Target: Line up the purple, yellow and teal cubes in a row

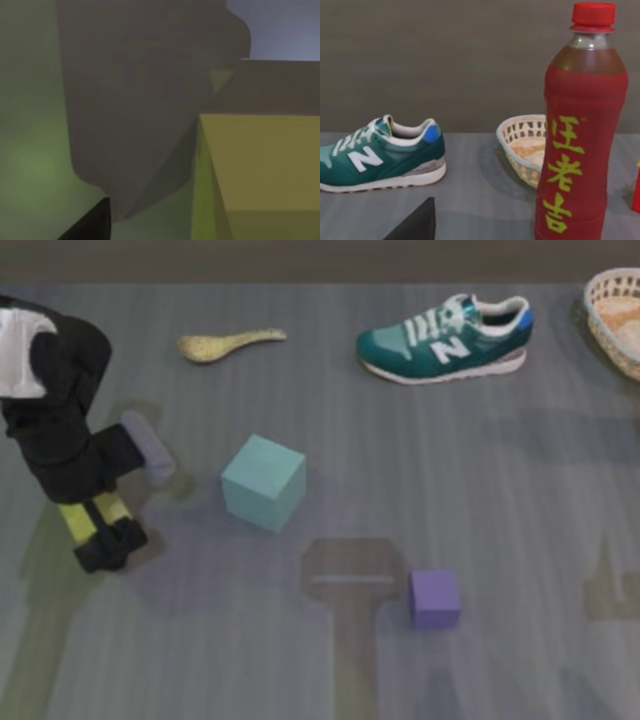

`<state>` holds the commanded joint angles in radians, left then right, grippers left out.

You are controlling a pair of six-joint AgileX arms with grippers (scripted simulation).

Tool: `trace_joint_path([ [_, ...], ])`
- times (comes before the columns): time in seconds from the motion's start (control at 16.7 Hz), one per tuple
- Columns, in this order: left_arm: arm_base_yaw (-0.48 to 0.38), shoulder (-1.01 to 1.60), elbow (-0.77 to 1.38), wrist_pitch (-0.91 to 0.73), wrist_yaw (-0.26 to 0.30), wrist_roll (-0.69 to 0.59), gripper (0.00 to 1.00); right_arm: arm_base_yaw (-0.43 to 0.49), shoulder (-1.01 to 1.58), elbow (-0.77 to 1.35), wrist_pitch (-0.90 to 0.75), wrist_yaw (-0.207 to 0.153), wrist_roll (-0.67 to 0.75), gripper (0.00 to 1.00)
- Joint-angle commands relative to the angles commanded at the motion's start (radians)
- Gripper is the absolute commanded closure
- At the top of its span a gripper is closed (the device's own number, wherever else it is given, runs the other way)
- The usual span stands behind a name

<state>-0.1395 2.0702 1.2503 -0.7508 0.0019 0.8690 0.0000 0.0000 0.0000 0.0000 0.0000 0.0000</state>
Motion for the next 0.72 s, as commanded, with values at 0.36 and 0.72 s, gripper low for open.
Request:
trace_joint_path([
  [0.36,0.000,0.000,0.000,0.000,0.000,0.000,0.38,0.000,0.000,0.000,0.000,0.000,0.000,0.00],
  [0.72,0.000,0.000,0.000,0.000,0.000,0.000,0.83,0.000,0.000,0.000,0.000,0.000,0.000,0.00],
])
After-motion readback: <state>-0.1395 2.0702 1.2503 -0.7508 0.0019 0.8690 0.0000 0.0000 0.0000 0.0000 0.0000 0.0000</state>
